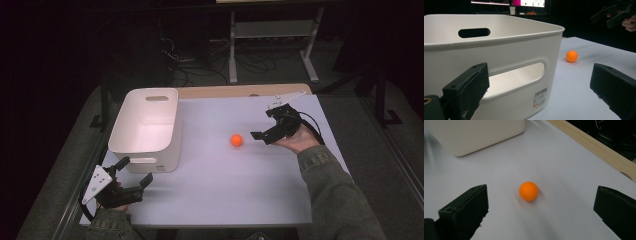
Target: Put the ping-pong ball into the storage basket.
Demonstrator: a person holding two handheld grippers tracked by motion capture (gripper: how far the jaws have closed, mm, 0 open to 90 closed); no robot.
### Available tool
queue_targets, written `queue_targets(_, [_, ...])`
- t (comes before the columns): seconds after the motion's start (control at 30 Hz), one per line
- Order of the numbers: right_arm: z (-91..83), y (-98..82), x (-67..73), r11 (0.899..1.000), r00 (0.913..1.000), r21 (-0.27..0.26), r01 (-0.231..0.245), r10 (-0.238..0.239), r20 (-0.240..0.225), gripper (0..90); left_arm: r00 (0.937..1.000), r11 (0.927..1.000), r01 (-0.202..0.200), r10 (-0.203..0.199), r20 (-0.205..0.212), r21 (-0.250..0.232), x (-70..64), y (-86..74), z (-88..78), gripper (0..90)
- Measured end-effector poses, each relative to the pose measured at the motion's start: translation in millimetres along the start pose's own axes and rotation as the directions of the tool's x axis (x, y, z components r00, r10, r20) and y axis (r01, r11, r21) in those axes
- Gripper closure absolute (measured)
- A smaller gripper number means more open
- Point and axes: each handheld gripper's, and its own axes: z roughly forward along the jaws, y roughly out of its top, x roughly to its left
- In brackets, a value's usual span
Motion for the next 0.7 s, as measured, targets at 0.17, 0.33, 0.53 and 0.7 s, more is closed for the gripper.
queue_targets(0.17, [4.8,4.6,0.8,1.000,0.9999,0.012,0.010,-0.010,-0.008,0.0,1.0000,1.0000,0.001,-0.001,0.001,-0.002,-0.1,0.0,0.0,1.7])
queue_targets(0.33, [10.2,8.1,0.5,1.000,0.9998,0.024,0.015,-0.015,-0.016,0.0,1.0000,1.0000,0.001,-0.001,0.001,-0.002,0.0,0.0,0.0,1.8])
queue_targets(0.53, [17.5,7.3,-1.5,0.999,0.9996,0.044,0.012,-0.011,-0.026,0.0,1.0000,1.0000,0.001,-0.001,0.001,-0.002,0.0,0.0,0.0,1.7])
queue_targets(0.7, [21.8,10.0,-3.2,0.998,0.9994,0.064,0.017,-0.015,-0.032,0.0,1.0000,1.0000,0.001,-0.001,0.002,-0.002,-0.1,0.1,0.1,1.7])
